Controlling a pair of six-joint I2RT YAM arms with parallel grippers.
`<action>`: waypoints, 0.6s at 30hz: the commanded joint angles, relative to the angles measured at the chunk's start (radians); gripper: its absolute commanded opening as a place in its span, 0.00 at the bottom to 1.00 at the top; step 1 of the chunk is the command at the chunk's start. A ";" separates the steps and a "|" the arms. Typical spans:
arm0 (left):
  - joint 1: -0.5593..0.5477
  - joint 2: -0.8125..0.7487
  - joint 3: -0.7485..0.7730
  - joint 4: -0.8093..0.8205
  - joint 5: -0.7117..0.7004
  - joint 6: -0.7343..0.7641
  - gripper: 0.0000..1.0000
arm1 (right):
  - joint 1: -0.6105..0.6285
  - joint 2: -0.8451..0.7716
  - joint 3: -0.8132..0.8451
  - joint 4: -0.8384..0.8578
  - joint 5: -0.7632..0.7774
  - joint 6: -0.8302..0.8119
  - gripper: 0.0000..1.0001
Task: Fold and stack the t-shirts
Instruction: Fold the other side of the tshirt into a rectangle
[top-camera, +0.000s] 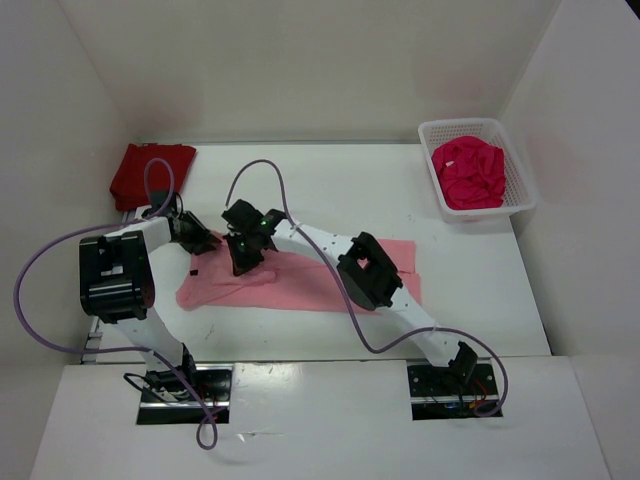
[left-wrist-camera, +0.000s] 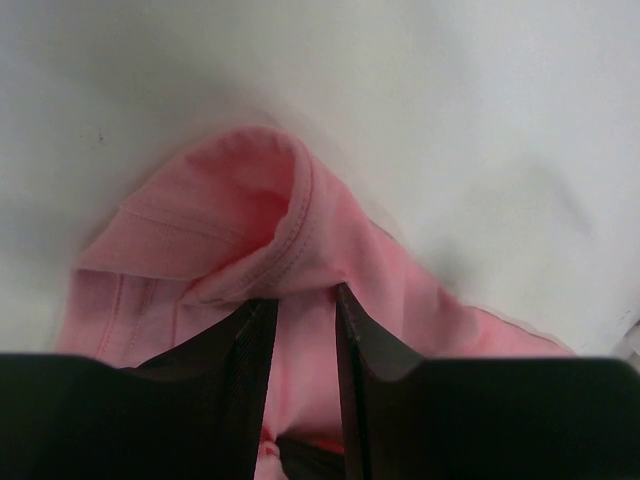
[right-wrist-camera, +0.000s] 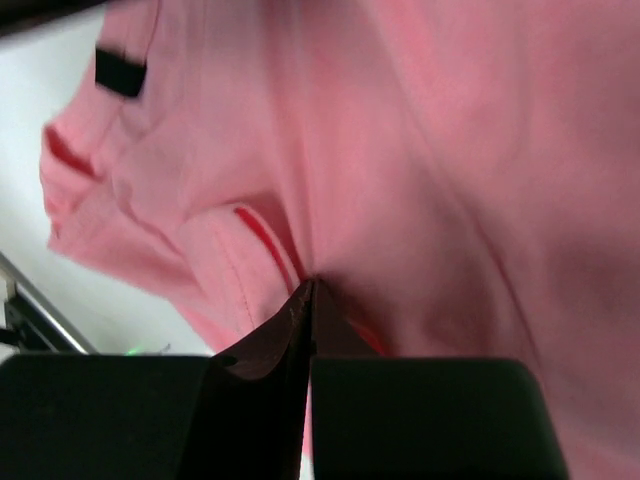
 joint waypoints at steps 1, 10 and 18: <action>-0.001 0.023 0.031 0.020 -0.006 -0.006 0.37 | 0.052 -0.133 -0.104 0.016 -0.072 -0.022 0.02; -0.001 0.032 0.041 0.020 -0.016 -0.006 0.37 | 0.141 -0.281 -0.307 0.076 -0.106 0.010 0.03; -0.001 -0.067 0.041 -0.023 -0.027 0.023 0.37 | 0.071 -0.432 -0.440 0.125 -0.005 0.012 0.05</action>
